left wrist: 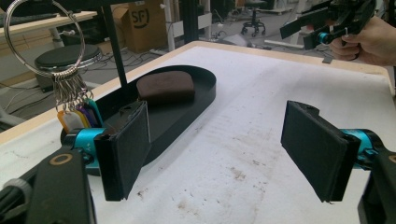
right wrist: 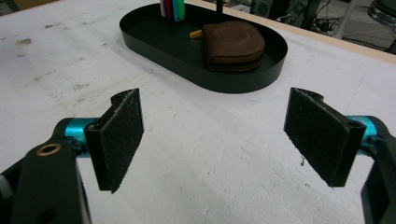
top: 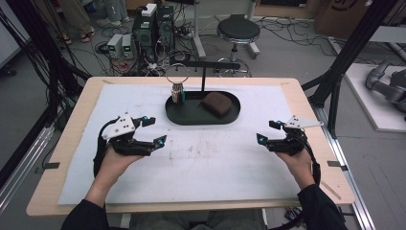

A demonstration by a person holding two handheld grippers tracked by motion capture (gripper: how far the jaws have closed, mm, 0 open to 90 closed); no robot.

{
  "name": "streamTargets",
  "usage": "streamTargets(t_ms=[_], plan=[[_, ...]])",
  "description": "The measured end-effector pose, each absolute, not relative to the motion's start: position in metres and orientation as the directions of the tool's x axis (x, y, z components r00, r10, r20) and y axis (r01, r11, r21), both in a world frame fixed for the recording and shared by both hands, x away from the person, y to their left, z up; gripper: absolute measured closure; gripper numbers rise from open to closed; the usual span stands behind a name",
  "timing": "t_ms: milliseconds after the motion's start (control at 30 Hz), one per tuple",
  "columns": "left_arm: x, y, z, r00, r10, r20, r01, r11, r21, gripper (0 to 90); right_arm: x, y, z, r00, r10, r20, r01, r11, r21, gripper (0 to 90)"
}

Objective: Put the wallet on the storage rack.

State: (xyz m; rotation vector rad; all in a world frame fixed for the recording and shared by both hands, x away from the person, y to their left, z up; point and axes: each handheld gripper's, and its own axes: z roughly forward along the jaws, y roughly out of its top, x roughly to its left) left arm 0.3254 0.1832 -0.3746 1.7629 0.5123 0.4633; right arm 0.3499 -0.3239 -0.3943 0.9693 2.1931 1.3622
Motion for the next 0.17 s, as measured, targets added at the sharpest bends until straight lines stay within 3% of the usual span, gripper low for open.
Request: streamTargets(t_ms=[167], plan=[[0.3271,0.184,-0.3748,0.825,0.564,0.042,0.102,-0.22,0.97,23.8,0.3505,-0.325,-0.3943,-0.691,0.722,0.04,0.352,0.288,0.89,20.4]])
